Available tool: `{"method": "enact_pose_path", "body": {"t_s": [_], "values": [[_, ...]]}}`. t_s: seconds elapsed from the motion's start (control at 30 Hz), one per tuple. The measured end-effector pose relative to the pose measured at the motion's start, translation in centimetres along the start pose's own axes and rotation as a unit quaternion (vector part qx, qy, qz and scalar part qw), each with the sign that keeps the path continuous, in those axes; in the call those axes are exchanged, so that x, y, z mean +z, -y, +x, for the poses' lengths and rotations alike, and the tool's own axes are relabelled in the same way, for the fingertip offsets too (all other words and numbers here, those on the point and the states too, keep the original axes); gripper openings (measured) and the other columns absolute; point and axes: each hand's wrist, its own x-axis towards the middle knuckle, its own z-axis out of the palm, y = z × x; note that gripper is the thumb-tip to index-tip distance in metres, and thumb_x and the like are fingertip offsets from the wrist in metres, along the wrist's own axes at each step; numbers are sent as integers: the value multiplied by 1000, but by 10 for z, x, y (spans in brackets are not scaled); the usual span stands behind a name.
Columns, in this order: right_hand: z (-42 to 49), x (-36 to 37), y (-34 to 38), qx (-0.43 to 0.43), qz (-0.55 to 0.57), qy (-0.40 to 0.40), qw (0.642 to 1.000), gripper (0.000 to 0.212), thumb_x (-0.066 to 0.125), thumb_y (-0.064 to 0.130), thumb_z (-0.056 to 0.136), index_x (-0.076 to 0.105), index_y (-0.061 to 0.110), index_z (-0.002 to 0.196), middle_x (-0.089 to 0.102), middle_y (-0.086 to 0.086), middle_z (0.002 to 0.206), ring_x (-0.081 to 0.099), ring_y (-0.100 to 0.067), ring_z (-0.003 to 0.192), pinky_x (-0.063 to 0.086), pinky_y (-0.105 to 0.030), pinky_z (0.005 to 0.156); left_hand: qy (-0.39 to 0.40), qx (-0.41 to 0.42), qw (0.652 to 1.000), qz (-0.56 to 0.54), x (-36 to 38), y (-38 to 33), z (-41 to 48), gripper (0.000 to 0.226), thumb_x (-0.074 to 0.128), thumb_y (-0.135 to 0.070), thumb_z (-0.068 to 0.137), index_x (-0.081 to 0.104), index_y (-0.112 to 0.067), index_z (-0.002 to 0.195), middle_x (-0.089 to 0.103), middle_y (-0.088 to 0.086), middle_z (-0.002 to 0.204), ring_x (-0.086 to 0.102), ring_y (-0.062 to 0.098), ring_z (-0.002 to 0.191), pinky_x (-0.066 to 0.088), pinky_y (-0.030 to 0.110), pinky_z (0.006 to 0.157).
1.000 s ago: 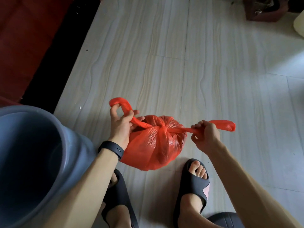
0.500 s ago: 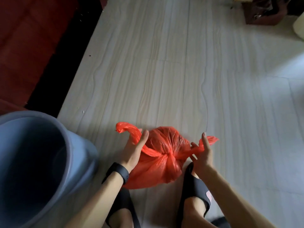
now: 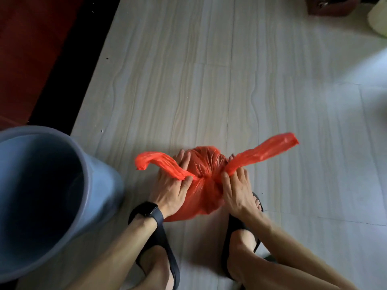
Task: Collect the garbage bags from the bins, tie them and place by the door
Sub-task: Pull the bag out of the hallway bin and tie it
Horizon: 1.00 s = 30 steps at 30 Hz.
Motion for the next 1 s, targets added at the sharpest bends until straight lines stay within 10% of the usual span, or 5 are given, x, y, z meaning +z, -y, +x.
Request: {"method": "enact_pose_path", "body": {"t_s": [0.2, 0.33, 0.53, 0.67, 1.0], "values": [[33, -6, 27, 58, 118, -65, 989, 21, 62, 39, 96, 77, 26, 90, 67, 17, 93, 64, -4, 81, 48, -17, 73, -66, 37, 997, -3, -13, -28, 35, 46, 34, -37, 101, 72, -10, 107, 73, 8, 105, 65, 28, 105, 44, 35, 98], [46, -6, 36, 117, 179, -17, 977, 30, 60, 42, 95, 71, 22, 75, 68, 12, 66, 60, -1, 58, 41, -13, 56, -114, 55, 984, 122, -18, -34, 48, 37, 41, -30, 97, 68, -9, 82, 65, 5, 61, 63, 28, 58, 38, 31, 62], [61, -6, 38, 163, 195, 131, 958, 26, 52, 27, 89, 60, 11, 71, 58, -1, 70, 50, -17, 69, 45, -42, 72, -2, 72, 969, 235, -10, -37, 60, 8, 61, -18, 88, 66, -13, 93, 71, 3, 80, 68, 27, 79, 48, 35, 67], [61, -13, 38, 208, 331, 195, 900, 46, 55, 69, 76, 55, 25, 62, 44, 9, 58, 41, -9, 57, 37, -24, 56, 24, 76, 932, 355, -4, -47, 62, 36, 34, -15, 91, 64, -18, 110, 71, 1, 94, 66, 23, 93, 46, 35, 80], [54, -7, 19, 430, 384, 85, 812, 45, 65, 56, 84, 74, 18, 61, 66, -4, 61, 63, -16, 56, 49, -28, 59, -9, 121, 972, 201, 7, -51, 38, 19, 62, -39, 85, 67, -22, 92, 66, -4, 87, 61, 21, 81, 45, 37, 70]]}}
